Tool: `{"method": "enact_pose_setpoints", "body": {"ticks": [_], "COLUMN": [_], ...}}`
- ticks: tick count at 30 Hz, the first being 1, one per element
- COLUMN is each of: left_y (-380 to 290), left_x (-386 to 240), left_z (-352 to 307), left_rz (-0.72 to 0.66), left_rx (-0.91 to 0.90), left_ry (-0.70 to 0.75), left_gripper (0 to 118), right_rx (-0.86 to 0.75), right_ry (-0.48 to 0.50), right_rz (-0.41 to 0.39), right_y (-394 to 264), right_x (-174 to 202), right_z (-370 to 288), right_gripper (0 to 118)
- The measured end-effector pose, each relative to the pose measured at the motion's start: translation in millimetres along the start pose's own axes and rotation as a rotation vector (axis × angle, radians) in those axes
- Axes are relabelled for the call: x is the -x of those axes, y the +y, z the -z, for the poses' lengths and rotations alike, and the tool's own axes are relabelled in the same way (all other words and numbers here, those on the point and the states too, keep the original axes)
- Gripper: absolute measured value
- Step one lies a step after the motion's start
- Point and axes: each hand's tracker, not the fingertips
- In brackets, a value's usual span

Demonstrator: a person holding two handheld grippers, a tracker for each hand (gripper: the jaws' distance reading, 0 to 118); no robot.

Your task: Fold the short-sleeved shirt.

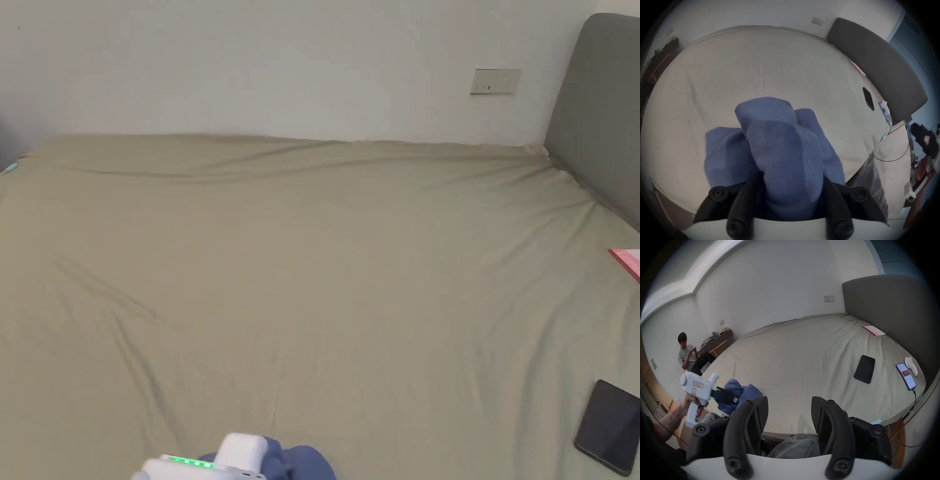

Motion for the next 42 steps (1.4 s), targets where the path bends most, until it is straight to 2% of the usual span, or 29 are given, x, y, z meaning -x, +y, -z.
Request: {"method": "enact_pose_setpoints", "body": {"ticks": [3,4,5,6,7,8,10,15,17,18,19,20,21,22,24,25,30,34,37,42], "left_y": [-10.4,-12.6,-13.7,-14.1,-13.2,-12.0,-8.3,-10.4,-22.5,-26.7,-29.0,-32.0,-36.4,-43.3,-49.3,-50.4,-52.2,-49.4,-53.7,-55.4], "left_x": [-1.9,-2.1,1.8,7.9,13.6,15.7,25.3,58.1,64.1,65.8,63.5,57.4,43.9,33.5,14.9,4.8,-59.0,-84.6,-90.9,-81.1], "left_z": [15.1,11.6,6.9,5.9,6.0,3.0,-14.9,-96.2,-109.0,-108.5,-100.4,-93.3,-83.5,-76.1,-52.0,-42.0,-7.7,23.2,47.2,48.2], "left_rz": [-0.009,-0.027,-0.049,-0.09,-0.138,-0.194,-0.278,-0.306,-0.38,-0.399,-0.351,-0.287,-0.233,-0.192,-0.131,-0.121,0.147,0.259,0.294,0.249], "left_rx": [-0.018,-0.057,-0.07,-0.065,-0.049,-0.012,-0.061,-0.474,-0.559,-0.539,-0.497,-0.468,-0.448,-0.449,-0.397,-0.365,-0.407,-0.363,-0.326,-0.347], "left_ry": [-0.001,-0.014,-0.06,-0.203,-0.342,-0.41,-0.412,-0.206,-0.087,-0.033,-0.006,0.07,0.19,0.245,0.096,0.074,0.126,0.133,0.131,0.089], "left_gripper": [35,55,80,107,118,116,116,116,114,108,79,40,7,3,3,3,3,3,3,3], "right_rx": [0.002,0.004,0.006,0.007,0.007,0.01,0.012,-0.008,-0.009,-0.008,-0.006,-0.004,-0.002,-0.001,0.001,0.002,0.013,0.019,0.021,0.019], "right_ry": [-0.004,-0.005,-0.005,-0.005,-0.004,-0.003,-0.002,0.001,-0.002,0.001,0.005,0.006,0.003,0.0,-0.001,0.001,-0.015,-0.021,-0.03,-0.039], "right_rz": [0.021,0.026,0.031,0.038,0.045,0.05,0.049,0.024,0.026,0.031,0.037,0.039,0.04,0.041,0.039,0.039,0.038,0.058,0.065,0.072], "right_y": [-2.5,-3.1,-4.0,-4.8,-5.3,-5.2,-5.1,-1.9,-1.7,-1.3,-1.1,-0.9,-0.9,-1.3,-2.9,-4.6,-10.0,-14.1,-16.3,-17.4], "right_x": [-4.0,-5.0,-6.1,-7.0,-7.6,-7.7,-7.1,-3.6,-4.7,-5.5,-6.1,-6.0,-4.2,-3.3,-1.4,-1.3,-1.0,-6.8,-9.4,-11.5], "right_z": [-0.7,-0.7,-0.5,0.0,0.9,1.6,1.3,-2.1,-1.2,-0.1,1.5,2.6,3.2,3.5,3.3,3.6,1.6,-0.5,-2.0,-5.6], "right_gripper": [62,62,62,62,62,62,62,62,62,62,62,62,62,62,62,62,62,62,62,62]}}
